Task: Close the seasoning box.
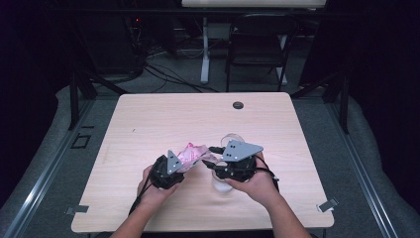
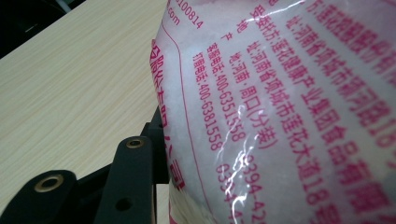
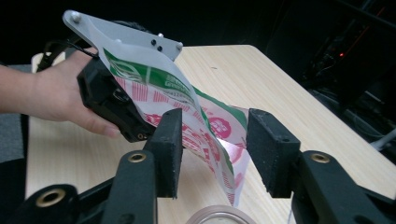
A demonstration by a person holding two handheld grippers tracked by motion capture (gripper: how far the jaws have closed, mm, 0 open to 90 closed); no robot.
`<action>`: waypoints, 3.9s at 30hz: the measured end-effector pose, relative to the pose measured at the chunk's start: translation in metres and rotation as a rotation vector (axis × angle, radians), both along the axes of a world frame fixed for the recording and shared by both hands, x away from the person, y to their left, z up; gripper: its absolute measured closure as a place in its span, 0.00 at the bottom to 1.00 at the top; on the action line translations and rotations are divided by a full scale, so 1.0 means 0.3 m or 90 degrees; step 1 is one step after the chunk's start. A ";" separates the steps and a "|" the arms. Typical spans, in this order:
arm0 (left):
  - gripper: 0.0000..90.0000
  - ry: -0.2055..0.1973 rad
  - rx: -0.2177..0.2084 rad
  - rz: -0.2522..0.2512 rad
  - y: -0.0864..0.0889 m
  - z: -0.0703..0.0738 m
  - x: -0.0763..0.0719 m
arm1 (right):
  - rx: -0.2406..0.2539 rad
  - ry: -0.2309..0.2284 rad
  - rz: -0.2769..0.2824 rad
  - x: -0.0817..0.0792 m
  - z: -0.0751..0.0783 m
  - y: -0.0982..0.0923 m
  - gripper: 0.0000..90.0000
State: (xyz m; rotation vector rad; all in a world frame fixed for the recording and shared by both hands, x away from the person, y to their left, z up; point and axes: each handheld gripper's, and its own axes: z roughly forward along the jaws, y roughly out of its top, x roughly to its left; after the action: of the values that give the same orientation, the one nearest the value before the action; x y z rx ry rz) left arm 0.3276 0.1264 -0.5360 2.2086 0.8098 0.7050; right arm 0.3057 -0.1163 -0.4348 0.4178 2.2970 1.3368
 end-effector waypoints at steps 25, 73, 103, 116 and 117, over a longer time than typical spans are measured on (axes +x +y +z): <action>0.65 -0.024 0.027 -0.021 -0.021 -0.002 -0.019 | -0.039 0.022 0.033 0.005 -0.039 0.040 0.72; 0.66 -0.118 0.100 -0.009 -0.039 0.048 -0.033 | 0.025 0.199 0.061 0.045 -0.059 -0.025 1.00; 0.67 -0.200 0.195 -0.020 -0.064 0.086 -0.028 | -0.007 0.193 0.028 0.052 -0.079 -0.054 1.00; 0.67 -0.230 0.211 -0.032 -0.080 0.104 -0.037 | 0.002 0.184 0.018 0.039 -0.067 -0.073 1.00; 0.67 -0.231 0.213 -0.036 -0.083 0.104 -0.039 | 0.001 0.183 0.017 0.038 -0.065 -0.074 1.00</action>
State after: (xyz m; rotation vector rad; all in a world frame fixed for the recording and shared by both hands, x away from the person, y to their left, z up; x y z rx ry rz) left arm 0.3158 0.1016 -0.5047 2.2789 0.4698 1.2423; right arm 0.3170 -0.1384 -0.4544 0.6161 2.5404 1.3672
